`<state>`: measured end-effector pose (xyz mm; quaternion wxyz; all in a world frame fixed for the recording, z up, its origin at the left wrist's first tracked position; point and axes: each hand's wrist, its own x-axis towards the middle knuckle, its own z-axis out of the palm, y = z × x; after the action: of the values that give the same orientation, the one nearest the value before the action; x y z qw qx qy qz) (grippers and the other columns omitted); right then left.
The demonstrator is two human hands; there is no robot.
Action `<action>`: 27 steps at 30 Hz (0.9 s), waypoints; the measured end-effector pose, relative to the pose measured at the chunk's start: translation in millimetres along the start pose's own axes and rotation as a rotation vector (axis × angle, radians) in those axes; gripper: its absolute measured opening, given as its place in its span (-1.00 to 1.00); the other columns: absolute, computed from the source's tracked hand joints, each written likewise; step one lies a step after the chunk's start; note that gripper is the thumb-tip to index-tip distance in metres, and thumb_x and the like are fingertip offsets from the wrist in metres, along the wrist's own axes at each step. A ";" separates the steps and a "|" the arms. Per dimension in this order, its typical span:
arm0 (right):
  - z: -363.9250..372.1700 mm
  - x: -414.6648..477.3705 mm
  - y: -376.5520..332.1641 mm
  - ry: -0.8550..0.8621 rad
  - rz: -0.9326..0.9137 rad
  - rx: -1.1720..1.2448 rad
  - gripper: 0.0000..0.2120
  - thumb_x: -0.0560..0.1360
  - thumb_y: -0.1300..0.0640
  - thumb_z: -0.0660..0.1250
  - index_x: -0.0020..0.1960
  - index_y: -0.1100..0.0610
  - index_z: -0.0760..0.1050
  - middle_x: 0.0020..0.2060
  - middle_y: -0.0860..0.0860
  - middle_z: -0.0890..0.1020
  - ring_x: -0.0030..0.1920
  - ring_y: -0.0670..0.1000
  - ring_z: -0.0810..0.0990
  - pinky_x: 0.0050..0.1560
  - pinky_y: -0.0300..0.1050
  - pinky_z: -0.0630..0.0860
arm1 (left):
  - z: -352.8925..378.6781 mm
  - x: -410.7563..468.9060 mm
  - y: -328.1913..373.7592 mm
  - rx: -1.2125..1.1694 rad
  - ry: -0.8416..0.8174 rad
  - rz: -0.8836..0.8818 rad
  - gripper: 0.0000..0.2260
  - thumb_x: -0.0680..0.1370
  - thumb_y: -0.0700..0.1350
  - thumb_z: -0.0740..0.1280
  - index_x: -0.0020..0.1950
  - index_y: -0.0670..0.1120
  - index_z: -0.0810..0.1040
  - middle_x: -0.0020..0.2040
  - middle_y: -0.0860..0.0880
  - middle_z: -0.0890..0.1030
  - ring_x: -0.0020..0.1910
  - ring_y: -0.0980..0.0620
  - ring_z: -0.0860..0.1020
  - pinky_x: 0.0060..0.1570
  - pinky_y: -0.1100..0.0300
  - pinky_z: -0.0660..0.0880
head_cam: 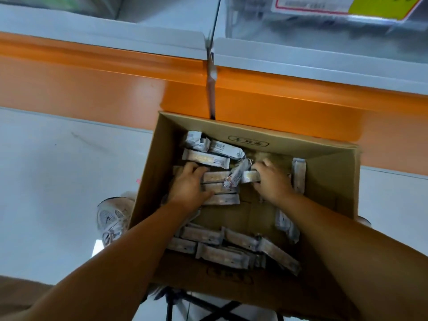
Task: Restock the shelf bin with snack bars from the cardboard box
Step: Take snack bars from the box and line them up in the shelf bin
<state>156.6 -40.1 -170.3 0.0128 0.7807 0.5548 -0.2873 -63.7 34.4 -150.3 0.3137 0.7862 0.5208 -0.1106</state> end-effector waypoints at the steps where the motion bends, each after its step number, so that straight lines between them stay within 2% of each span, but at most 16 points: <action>1: 1.7 -1.4 -4.0 -0.014 0.006 0.074 -0.74 0.48 0.06 0.35 0.14 0.08 0.43 0.07 0.09 0.49 0.09 0.15 0.48 -0.09 -0.05 0.39 | -0.3 3.2 1.0 0.018 -0.002 0.009 -0.43 0.50 0.06 0.44 0.46 0.00 0.38 0.43 -0.06 0.30 0.36 -0.12 0.33 0.32 0.05 0.38; 3: 4.6 -4.8 -11.8 0.002 0.092 0.275 -0.79 0.51 0.01 0.32 0.05 0.10 0.39 -0.12 0.06 0.53 -0.10 0.12 0.53 -0.21 -0.04 0.38 | -1.1 8.2 4.9 0.019 -0.013 0.012 -0.49 0.52 0.05 0.42 0.44 -0.01 0.42 0.43 -0.07 0.34 0.37 -0.12 0.34 0.32 0.02 0.38; 5: 6.2 -7.7 -19.2 -0.019 0.210 0.524 -0.70 0.51 -0.04 0.30 0.15 0.10 0.39 -0.09 0.04 0.57 -0.12 0.09 0.56 -0.15 0.00 0.48 | -1.4 11.3 7.3 -0.018 -0.026 -0.008 -0.56 0.53 0.02 0.40 0.39 -0.02 0.47 0.35 -0.09 0.41 0.28 -0.12 0.43 0.23 0.03 0.45; 6: 6.6 -8.2 -22.7 -0.053 0.268 0.642 -0.63 0.51 -0.07 0.30 0.23 0.09 0.38 -0.04 0.02 0.58 -0.07 0.08 0.57 -0.10 0.01 0.50 | -1.5 11.7 8.1 -0.030 -0.027 -0.021 -0.59 0.53 0.01 0.41 0.36 -0.03 0.50 0.31 -0.10 0.44 0.24 -0.12 0.45 0.19 0.04 0.48; 8: 7.1 -6.4 -29.8 -0.115 0.364 0.789 -0.57 0.52 -0.15 0.29 0.26 0.08 0.35 0.03 -0.03 0.54 0.07 0.08 0.55 -0.10 -0.06 0.48 | -1.4 9.1 8.5 -0.034 -0.020 -0.032 -0.62 0.52 -0.01 0.42 0.32 -0.04 0.54 0.25 -0.10 0.49 0.23 -0.09 0.46 0.15 0.08 0.48; 9: 7.0 -3.9 -34.0 -0.137 0.416 0.832 -0.47 0.50 -0.22 0.29 0.29 0.11 0.33 0.11 -0.02 0.53 0.16 0.10 0.52 -0.04 -0.07 0.46 | -1.0 6.8 8.5 -0.036 -0.018 -0.031 -0.63 0.51 -0.01 0.43 0.30 -0.05 0.54 0.23 -0.09 0.52 0.23 -0.08 0.45 0.14 0.10 0.48; 11: 8.0 1.5 -42.6 -0.165 0.532 0.941 -0.16 0.42 -0.36 0.29 0.48 0.15 0.19 0.38 0.06 0.40 0.35 0.15 0.41 0.21 0.02 0.42 | 0.0 1.1 9.1 -0.041 -0.026 -0.030 -0.64 0.51 -0.02 0.44 0.28 -0.05 0.55 0.19 -0.08 0.57 0.20 -0.05 0.47 0.07 0.14 0.48; 12: 8.3 3.5 -46.9 -0.166 0.577 0.976 -0.10 0.39 -0.37 0.31 0.51 0.15 0.15 0.44 0.08 0.35 0.39 0.16 0.38 0.25 0.05 0.38 | 0.0 -2.3 10.3 -0.047 -0.031 -0.035 -0.65 0.51 -0.03 0.44 0.26 -0.06 0.55 0.16 -0.08 0.58 0.17 -0.04 0.49 0.02 0.17 0.47; 13: 9.0 5.6 -50.0 -0.151 0.603 0.985 -0.11 0.38 -0.35 0.36 0.49 0.16 0.21 0.42 0.10 0.38 0.36 0.16 0.41 0.22 0.03 0.40 | -0.3 -4.9 10.8 -0.053 -0.032 -0.042 -0.67 0.50 -0.04 0.45 0.24 -0.06 0.56 0.14 -0.08 0.59 0.13 -0.03 0.51 -0.04 0.20 0.45; 16: 8.6 8.2 -53.6 -0.132 0.646 1.043 -0.38 0.37 -0.17 0.48 0.25 0.20 0.44 0.16 0.06 0.55 0.11 0.09 0.54 -0.04 -0.07 0.41 | -2.8 -11.1 10.3 -0.091 -0.069 -0.069 -0.69 0.50 -0.04 0.45 0.21 -0.06 0.55 0.09 -0.08 0.63 0.01 -0.04 0.58 -0.18 0.22 0.43; 19: 5.5 5.4 -49.9 -0.115 0.661 1.028 -0.63 0.43 0.09 0.47 0.13 0.22 0.45 -0.01 0.08 0.56 -0.01 0.07 0.54 -0.21 -0.13 0.40 | -7.3 -18.2 8.6 -0.146 -0.132 -0.085 -0.74 0.52 -0.08 0.41 0.18 -0.06 0.50 0.04 -0.09 0.63 -0.06 -0.05 0.60 -0.22 0.16 0.51; 21: 1.7 0.1 -44.6 -0.084 0.692 1.039 -0.64 0.44 0.21 0.43 0.18 0.23 0.41 -0.01 0.09 0.53 -0.06 0.07 0.50 -0.15 -0.11 0.42 | -13.2 -21.5 9.0 -0.200 -0.147 -0.110 -0.77 0.52 -0.09 0.40 0.14 -0.06 0.46 -0.03 -0.08 0.62 -0.13 -0.04 0.62 -0.22 0.04 0.61; 23: 0.8 -5.6 -40.1 -0.063 0.726 1.050 -0.61 0.45 0.23 0.40 0.23 0.23 0.37 -0.08 0.07 0.48 -0.14 0.03 0.47 -0.07 -0.06 0.41 | -21.5 -23.6 10.1 -0.249 -0.134 -0.145 -0.80 0.52 -0.09 0.40 0.08 -0.05 0.45 -0.08 -0.07 0.61 -0.19 -0.01 0.62 -0.28 0.03 0.61; 25: 3.4 -10.0 -37.4 -0.056 0.721 1.057 -0.61 0.48 0.19 0.38 0.24 0.25 0.37 -0.12 0.05 0.52 -0.20 -0.01 0.48 -0.08 -0.09 0.39 | -28.5 -25.3 8.9 -0.335 -0.097 -0.189 -0.80 0.51 -0.12 0.40 0.07 -0.05 0.44 -0.04 -0.06 0.59 -0.17 -0.01 0.59 -0.32 0.11 0.54; 27: 4.7 -11.4 -41.2 -0.023 0.701 1.072 -0.53 0.48 0.06 0.41 0.29 0.23 0.37 0.05 0.09 0.58 -0.06 0.05 0.53 -0.04 -0.08 0.41 | -33.3 -27.8 6.8 -0.495 -0.074 -0.231 -0.73 0.50 -0.18 0.41 0.13 -0.04 0.41 0.07 -0.04 0.55 -0.05 -0.02 0.56 -0.23 0.12 0.52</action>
<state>116.1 -35.6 -156.7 -0.2801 0.8107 0.0459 -0.5121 -74.8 32.1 -107.9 0.5003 0.6164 0.6065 -0.0439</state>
